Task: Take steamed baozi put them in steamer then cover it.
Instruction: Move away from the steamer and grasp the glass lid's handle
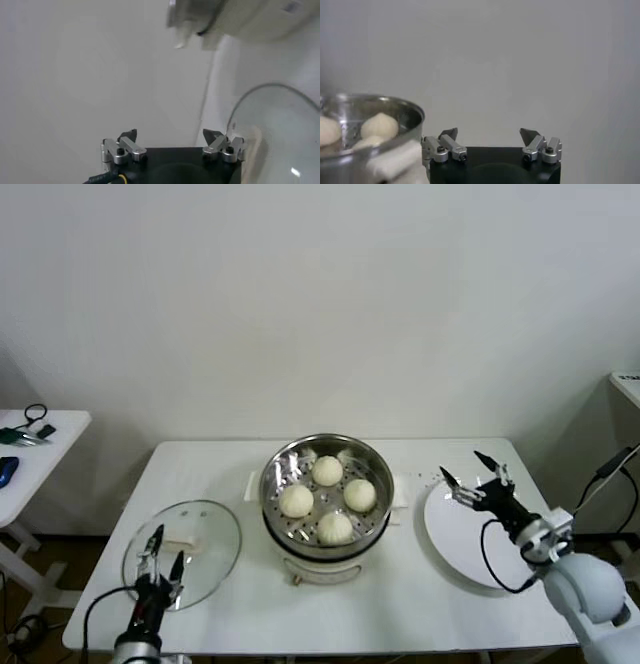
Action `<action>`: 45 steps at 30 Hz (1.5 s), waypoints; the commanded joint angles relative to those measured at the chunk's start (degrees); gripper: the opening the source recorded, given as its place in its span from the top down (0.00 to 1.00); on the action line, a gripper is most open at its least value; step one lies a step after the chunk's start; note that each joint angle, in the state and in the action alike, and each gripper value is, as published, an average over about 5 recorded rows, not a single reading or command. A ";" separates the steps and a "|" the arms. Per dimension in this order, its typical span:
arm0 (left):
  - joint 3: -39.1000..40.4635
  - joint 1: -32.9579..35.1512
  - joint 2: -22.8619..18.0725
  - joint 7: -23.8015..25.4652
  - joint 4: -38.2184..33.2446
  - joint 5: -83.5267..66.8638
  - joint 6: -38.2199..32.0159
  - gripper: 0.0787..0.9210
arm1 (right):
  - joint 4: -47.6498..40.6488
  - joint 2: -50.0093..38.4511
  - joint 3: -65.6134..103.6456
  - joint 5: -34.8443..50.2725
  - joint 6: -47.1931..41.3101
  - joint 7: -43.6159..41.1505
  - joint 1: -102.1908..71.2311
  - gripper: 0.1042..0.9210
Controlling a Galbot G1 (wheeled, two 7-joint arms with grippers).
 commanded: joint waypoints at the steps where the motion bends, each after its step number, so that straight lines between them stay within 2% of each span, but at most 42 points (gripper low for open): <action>1: 0.86 -8.22 1.79 4.13 10.32 26.87 -0.95 0.12 | 1.04 5.53 6.19 -6.03 -1.46 -0.35 -9.21 0.12; 11: -0.75 -13.71 3.39 4.36 18.32 24.14 -2.24 0.12 | -0.14 5.21 5.07 -7.37 -0.96 0.10 -8.30 0.12; 27: -0.01 -19.35 5.17 1.12 22.53 17.20 0.61 0.12 | -2.23 5.51 4.57 -10.07 1.46 -0.33 -8.34 0.12; 45: 1.75 -21.37 4.85 -1.15 26.51 11.05 0.72 0.12 | -3.22 6.99 3.79 -14.63 3.04 -1.20 -8.58 0.12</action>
